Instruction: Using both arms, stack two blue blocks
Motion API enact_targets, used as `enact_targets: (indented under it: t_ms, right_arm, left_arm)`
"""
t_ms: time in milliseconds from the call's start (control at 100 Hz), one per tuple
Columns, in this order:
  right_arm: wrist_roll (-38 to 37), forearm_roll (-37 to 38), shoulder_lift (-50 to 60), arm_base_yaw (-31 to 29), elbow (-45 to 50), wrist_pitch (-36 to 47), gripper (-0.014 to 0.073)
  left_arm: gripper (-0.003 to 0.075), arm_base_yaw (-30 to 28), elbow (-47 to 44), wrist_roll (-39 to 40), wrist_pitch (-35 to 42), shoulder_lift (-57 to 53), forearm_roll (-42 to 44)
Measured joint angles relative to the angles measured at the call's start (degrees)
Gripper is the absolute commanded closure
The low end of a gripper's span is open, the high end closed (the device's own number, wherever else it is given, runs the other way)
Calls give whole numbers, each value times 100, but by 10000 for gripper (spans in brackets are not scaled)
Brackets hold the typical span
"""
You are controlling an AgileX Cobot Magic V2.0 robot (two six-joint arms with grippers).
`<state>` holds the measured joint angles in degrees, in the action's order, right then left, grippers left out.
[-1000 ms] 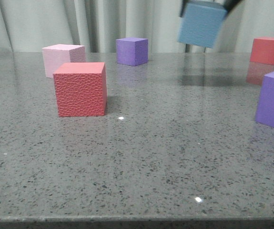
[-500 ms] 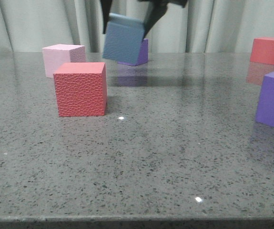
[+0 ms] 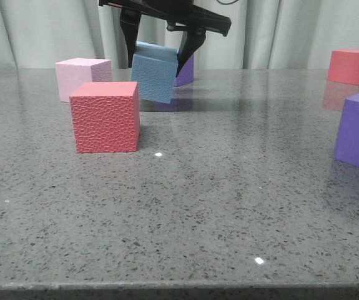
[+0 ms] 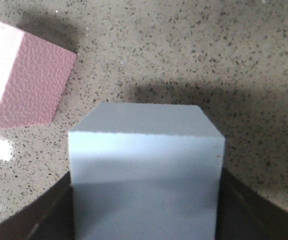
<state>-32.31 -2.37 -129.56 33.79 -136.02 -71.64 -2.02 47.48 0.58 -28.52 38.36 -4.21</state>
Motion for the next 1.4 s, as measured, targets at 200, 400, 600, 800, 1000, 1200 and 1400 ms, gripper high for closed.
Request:
enact_targets:
  t_ms: [200,400,600,800,1000,1200,1400]
  right_arm:
    - [0,0,0,0,0,0,103]
    - [0,-11,0,0,0,0,13]
    - [0,-32,41,-10,0,0,15]
    - [308,117,404,-10,0,-3,78]
    - [846,237,893,-10,-10,-12,121]
    - [1291,237,1351,-10,2,-23,121]
    - [1663,237,1860,-10,364,-23,121]
  left_arm:
    - [58,0,0,0,0,0,0]
    - [58,0,0,0,0,0,0]
    - [58,0,0,11,-11,0,0]
    - [58,0,0,200,-24,33,11]
    - [58,0,161,341,-240,564,85]
    - [58,0,1021,380,-874,1698,297]
    - [58,0,2182,526,-1569,2939,572]
